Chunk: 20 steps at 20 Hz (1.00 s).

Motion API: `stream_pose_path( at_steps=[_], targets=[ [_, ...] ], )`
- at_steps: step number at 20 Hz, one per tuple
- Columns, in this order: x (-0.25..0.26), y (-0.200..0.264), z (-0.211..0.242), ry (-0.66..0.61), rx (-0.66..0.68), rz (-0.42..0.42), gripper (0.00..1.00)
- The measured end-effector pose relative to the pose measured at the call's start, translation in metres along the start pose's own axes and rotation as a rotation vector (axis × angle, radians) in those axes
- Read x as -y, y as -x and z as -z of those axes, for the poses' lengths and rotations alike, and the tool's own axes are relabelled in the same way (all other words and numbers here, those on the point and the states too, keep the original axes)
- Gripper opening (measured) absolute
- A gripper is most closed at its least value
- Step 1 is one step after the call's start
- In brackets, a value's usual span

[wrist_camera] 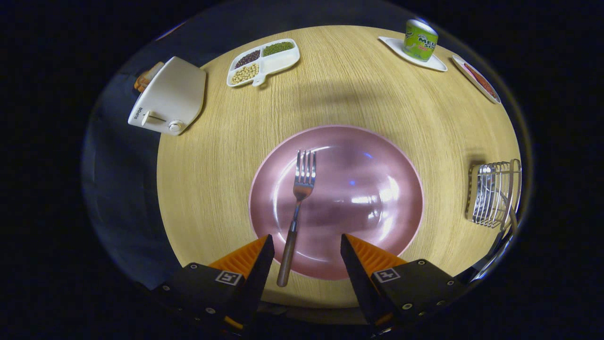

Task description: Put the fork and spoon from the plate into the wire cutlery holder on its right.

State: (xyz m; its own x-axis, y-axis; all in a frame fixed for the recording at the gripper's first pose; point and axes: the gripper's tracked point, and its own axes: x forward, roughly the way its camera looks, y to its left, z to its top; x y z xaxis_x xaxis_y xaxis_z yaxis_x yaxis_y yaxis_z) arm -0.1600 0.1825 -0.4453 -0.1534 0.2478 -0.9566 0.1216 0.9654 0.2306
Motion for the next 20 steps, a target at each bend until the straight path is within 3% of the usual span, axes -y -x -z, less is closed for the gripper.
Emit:
stream_pose_path(
  at_steps=[6, 7, 9, 13, 17, 20],
  targets=[
    [-0.008, -0.019, 0.002, -0.011, -0.020, 0.047, 0.55],
    [-0.008, -0.022, 0.005, -0.020, -0.030, 0.055, 0.44],
    [-0.010, -0.027, 0.012, -0.051, -0.059, 0.055, 0.32],
    [-0.006, -0.031, 0.011, -0.064, -0.041, 0.069, 0.15],
    [-0.002, -0.025, 0.005, -0.021, 0.009, 0.044, 0.06],
    [0.006, -0.013, 0.001, -0.014, 0.039, 0.029, 0.05]
  ],
)
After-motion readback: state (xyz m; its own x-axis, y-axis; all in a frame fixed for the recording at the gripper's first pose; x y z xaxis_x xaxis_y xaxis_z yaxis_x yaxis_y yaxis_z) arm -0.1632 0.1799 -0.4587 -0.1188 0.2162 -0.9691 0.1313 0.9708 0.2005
